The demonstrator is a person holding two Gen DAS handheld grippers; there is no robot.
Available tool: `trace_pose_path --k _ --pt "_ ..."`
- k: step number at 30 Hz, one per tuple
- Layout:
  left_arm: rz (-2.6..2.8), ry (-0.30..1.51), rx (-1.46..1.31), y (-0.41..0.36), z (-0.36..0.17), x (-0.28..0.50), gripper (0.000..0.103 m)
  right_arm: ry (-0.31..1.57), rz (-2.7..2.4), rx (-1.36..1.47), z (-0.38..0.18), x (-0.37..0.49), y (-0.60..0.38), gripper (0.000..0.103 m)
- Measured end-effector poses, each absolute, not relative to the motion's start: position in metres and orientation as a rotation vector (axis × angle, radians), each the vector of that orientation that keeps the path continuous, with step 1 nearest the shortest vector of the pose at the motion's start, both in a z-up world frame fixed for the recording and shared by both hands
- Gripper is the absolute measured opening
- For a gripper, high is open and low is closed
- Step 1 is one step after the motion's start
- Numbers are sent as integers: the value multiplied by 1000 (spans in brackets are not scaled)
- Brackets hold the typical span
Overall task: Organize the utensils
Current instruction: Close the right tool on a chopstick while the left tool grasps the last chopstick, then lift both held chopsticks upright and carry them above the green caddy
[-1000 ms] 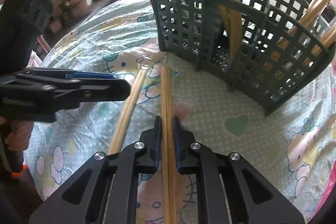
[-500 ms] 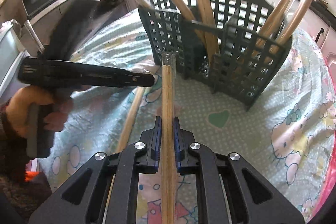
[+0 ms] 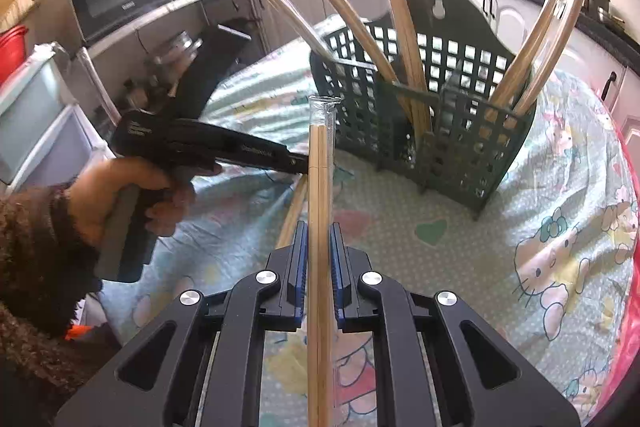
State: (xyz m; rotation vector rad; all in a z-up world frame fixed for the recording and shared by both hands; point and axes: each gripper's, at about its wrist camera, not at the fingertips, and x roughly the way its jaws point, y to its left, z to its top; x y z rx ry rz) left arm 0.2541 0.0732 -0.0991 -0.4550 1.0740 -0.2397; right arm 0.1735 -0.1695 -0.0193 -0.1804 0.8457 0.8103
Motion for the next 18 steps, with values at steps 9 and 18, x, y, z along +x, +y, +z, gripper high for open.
trace_pose_path --k 9,18 --pt "-312 913 -412 78 -34 217 3 686 812 -82 20 162 -177 11" --pt "-364 757 -352 73 34 191 2 583 761 -30 49 169 -180 11"
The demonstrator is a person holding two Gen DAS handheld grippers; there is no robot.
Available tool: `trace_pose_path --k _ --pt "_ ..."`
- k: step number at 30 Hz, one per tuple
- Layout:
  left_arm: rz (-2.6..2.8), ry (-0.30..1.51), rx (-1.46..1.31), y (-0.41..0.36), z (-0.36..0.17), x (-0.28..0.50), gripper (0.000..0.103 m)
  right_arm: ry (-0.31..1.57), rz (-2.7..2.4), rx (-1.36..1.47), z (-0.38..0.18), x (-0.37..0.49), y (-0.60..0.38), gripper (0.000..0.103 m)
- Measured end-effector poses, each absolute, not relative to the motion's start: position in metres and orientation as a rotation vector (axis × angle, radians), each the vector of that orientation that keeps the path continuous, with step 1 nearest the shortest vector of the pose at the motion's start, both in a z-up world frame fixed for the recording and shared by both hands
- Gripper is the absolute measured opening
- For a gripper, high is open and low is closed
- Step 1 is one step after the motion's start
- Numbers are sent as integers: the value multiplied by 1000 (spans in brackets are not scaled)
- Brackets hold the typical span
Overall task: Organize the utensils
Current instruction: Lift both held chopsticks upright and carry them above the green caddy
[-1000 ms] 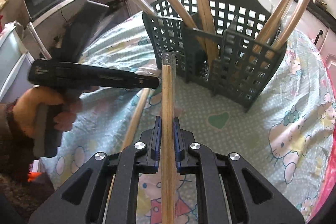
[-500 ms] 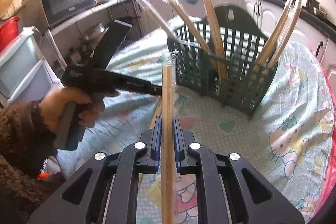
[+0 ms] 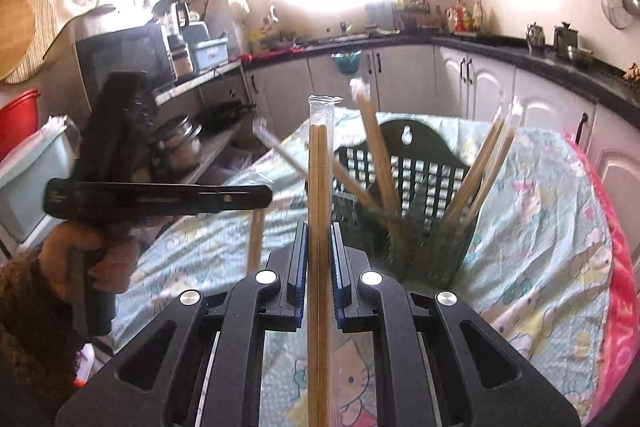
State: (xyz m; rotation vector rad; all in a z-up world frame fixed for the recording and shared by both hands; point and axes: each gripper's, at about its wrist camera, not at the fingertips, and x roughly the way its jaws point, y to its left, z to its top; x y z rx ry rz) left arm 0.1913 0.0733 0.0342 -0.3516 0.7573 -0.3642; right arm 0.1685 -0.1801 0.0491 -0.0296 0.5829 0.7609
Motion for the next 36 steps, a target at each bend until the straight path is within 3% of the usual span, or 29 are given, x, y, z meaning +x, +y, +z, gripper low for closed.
trace_pose_path --k 26,36 --pt "-322 314 -321 56 199 184 2 278 687 57 135 213 -173 11" --pt "-178 223 -288 59 213 214 2 189 664 108 146 250 -163 11"
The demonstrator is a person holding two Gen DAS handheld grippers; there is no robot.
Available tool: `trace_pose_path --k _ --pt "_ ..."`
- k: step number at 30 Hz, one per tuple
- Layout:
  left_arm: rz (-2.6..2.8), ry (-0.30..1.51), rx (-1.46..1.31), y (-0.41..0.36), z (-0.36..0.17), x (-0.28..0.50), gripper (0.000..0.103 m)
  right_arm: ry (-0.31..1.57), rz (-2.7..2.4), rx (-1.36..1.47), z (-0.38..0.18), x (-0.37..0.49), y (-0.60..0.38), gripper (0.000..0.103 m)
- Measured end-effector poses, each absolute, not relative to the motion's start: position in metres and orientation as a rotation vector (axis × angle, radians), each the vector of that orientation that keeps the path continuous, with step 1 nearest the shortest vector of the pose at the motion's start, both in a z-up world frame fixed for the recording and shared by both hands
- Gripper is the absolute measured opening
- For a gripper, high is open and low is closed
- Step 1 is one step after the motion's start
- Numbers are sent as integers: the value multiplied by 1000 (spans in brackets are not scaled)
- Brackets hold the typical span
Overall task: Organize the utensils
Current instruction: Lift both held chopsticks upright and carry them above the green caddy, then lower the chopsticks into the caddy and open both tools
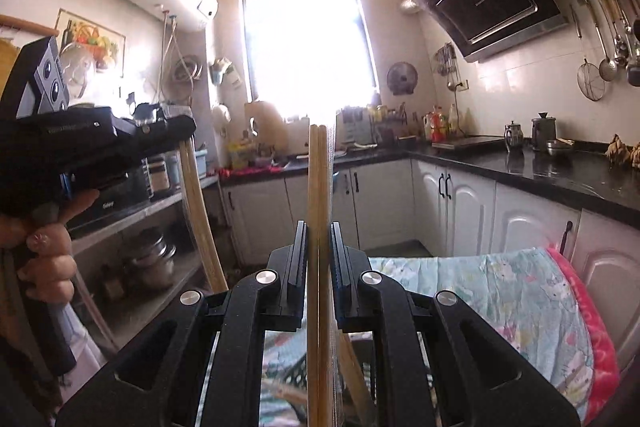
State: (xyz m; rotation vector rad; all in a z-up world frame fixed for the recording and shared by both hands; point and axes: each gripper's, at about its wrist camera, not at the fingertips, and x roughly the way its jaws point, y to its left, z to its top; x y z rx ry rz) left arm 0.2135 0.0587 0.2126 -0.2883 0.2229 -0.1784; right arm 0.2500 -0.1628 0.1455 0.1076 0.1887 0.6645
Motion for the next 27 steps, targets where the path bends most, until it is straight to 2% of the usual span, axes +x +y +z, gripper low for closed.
trace_pose_path --k 6,15,27 --pt "-132 213 -303 61 192 233 2 159 646 121 131 270 -150 11" --pt "-121 209 -283 57 152 253 2 166 547 176 80 306 -140 11" --pt "-131 246 -282 60 100 274 2 128 459 201 37 313 -129 11"
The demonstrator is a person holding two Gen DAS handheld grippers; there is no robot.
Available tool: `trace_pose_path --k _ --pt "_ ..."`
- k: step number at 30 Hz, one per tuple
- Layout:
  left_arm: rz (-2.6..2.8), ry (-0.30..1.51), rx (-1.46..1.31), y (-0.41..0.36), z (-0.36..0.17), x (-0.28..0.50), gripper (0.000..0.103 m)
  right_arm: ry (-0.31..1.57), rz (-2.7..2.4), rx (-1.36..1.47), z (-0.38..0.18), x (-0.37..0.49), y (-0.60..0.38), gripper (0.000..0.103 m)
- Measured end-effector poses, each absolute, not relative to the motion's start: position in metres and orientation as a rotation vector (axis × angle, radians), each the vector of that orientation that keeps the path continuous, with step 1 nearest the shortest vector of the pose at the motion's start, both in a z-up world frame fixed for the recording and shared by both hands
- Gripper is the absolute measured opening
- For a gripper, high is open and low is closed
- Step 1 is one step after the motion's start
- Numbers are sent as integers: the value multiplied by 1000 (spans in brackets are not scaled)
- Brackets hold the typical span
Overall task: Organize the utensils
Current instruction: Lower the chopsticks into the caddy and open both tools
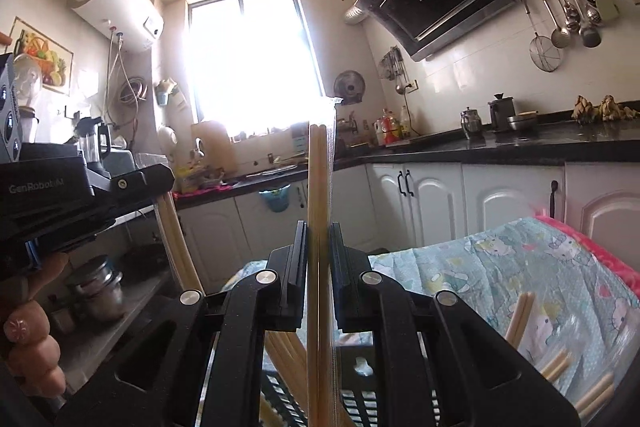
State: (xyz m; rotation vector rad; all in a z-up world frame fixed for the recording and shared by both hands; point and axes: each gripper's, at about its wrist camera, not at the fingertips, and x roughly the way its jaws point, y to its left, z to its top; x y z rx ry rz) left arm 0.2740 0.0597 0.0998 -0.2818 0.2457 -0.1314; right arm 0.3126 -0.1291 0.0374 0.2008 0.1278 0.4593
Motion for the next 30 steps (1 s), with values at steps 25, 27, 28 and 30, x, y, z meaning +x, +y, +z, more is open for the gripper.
trace_pose_path --k 25,27,28,30 --pt "-225 374 -266 48 74 248 38 251 523 141 21 271 -155 44" --pt "-226 375 -270 50 77 241 46 258 532 139 26 265 -158 48" --pt "-224 375 -271 51 80 238 48 258 535 136 29 262 -159 49" --pt "-221 373 -274 53 84 231 55 259 542 123 35 254 -160 54"
